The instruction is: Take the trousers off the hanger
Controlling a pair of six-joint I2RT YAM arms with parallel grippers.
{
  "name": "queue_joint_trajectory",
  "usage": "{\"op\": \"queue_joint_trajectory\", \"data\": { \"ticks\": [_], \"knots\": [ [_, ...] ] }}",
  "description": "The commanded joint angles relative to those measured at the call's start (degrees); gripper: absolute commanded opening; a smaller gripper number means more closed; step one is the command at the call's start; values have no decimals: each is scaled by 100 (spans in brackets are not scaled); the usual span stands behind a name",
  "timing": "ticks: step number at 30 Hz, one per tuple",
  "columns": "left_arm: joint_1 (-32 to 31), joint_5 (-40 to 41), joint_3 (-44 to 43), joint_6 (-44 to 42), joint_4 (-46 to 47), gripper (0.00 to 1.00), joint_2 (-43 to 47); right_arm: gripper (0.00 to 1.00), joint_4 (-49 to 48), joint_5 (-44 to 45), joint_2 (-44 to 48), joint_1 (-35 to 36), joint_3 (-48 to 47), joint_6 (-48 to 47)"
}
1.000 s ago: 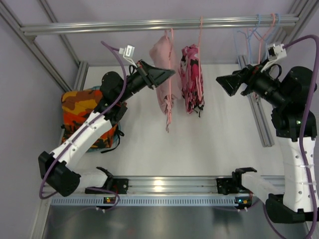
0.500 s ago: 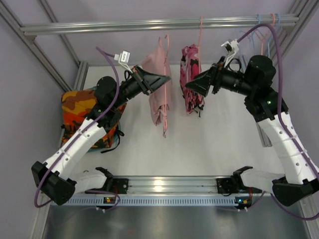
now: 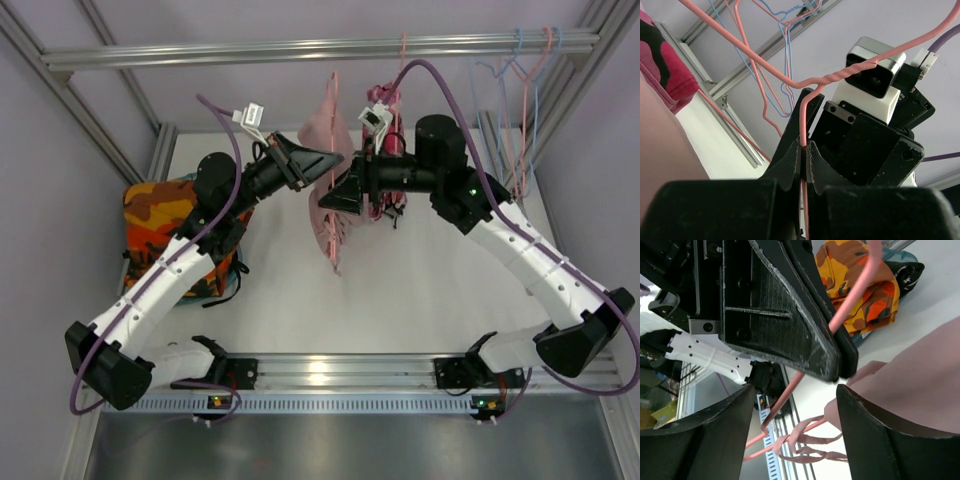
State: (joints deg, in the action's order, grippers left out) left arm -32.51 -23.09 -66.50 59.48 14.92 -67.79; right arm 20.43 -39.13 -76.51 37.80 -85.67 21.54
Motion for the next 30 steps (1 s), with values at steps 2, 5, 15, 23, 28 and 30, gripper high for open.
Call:
{"op": "queue_joint_trajectory", "data": {
  "ticks": [2,5,15,23,28,30],
  "knots": [
    [-10,-46,-258,-68,662,0,161,62,-548,-59,-188,201,-512,95],
    [-10,-46,-267,-51,670,0,178,51,-654,-86,-338,228,-626,236],
    [17,33,-285,-313,644,8,292,0,-742,-226,-497,456,-767,280],
    [508,428,49,-1561,-427,59,1091,0,-873,-279,-295,307,-776,684],
    [913,700,374,-2440,-1341,79,1872,0,-1031,-244,-250,184,-732,983],
    [922,701,523,-2991,-1752,80,2206,0,-1058,-183,-268,149,-758,1133]
  ]
}}
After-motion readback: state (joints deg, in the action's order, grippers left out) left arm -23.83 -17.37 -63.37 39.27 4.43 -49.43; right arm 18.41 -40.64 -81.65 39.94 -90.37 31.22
